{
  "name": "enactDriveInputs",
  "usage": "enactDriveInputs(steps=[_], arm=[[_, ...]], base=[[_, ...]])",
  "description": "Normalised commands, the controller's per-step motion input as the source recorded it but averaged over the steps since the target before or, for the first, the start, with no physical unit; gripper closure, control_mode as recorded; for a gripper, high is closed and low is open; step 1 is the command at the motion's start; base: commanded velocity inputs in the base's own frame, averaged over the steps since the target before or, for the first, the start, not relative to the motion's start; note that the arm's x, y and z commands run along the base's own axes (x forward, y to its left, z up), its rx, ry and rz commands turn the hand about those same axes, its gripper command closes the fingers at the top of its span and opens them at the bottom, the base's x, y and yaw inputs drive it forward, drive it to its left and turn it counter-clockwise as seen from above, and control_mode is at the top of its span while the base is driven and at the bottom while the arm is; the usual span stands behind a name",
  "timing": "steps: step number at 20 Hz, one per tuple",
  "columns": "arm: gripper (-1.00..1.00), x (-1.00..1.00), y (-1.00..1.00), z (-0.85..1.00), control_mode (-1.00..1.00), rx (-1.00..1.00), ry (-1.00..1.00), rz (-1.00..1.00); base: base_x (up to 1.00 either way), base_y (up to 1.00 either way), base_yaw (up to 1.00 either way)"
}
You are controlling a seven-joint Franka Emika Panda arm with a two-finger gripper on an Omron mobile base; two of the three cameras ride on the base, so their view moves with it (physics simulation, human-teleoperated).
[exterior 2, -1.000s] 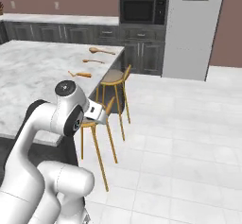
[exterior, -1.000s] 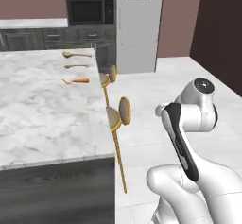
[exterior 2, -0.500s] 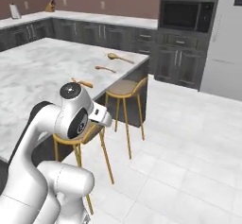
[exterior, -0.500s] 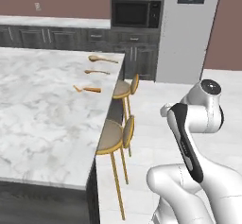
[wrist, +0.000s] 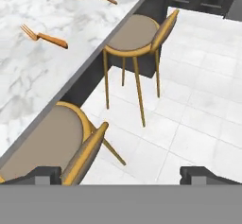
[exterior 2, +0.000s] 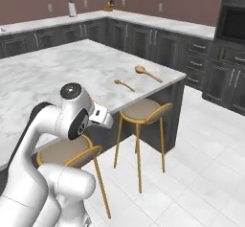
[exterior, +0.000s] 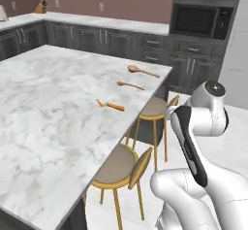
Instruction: Pick up the metallic utensils from the counter and place them in the open drawer. Make sure not to pick up any wooden utensils.
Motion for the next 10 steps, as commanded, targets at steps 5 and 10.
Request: enactDriveInputs(steps=[5,10], arm=[[-1.00,0.00,0.00,0.00,1.00,0.00,0.00,0.00],[-1.00,0.00,0.00,0.00,1.00,0.00,0.00,0.00]], base=[[0.14,-1.00,0.35],[0.16,-0.94,0.59]])
